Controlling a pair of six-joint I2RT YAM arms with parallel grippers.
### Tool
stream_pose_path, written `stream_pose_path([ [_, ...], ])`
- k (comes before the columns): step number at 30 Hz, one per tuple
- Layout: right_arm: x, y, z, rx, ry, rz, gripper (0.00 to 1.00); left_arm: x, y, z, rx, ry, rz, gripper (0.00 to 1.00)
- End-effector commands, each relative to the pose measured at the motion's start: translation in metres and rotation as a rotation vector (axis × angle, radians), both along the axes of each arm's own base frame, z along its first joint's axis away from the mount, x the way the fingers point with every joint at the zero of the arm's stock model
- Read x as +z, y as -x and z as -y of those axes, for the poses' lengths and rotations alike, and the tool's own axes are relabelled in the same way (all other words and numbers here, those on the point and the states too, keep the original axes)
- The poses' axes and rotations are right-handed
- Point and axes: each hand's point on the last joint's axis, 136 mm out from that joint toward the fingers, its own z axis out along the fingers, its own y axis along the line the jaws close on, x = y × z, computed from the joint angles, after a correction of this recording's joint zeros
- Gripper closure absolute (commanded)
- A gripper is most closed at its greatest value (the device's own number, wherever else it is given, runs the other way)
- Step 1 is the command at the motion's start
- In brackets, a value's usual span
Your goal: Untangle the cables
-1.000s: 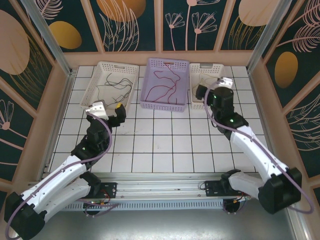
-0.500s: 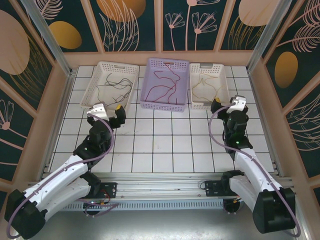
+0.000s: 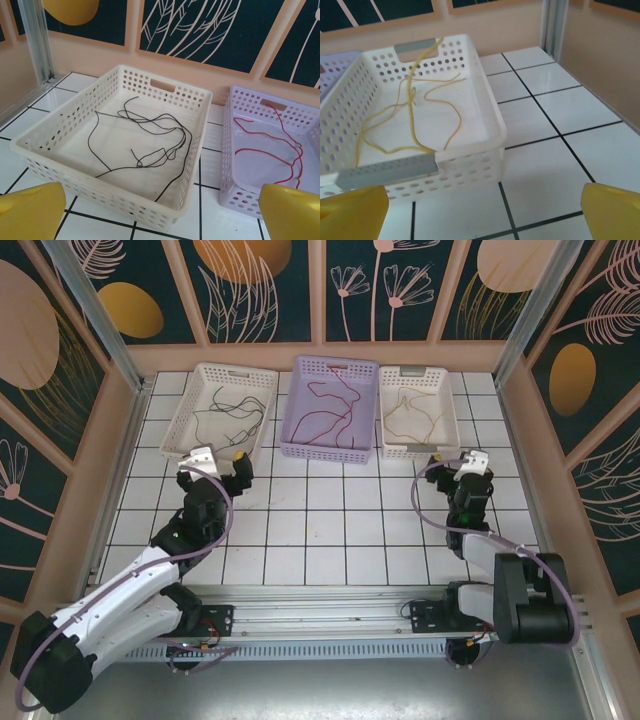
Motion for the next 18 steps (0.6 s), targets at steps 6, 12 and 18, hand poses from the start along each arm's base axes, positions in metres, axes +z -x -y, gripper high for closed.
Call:
stream_pose_path([
  [6, 0.009, -0.009, -0.011, 0.083, 0.028, 0.165, 0.01, 0.0, -0.002, -0.008, 0.044, -0.02, 0.02, 0.01],
  [12, -0.006, -0.021, -0.023, 0.182, 0.026, 0.111, 0.01, -0.002, -0.002, -0.009, 0.053, -0.029, 0.024, 0.02],
  [18, -0.008, -0.026, -0.011, 0.118, 0.002, 0.092, 0.01, -0.018, 0.009, -0.041, 0.222, -0.053, 0.025, 0.01],
])
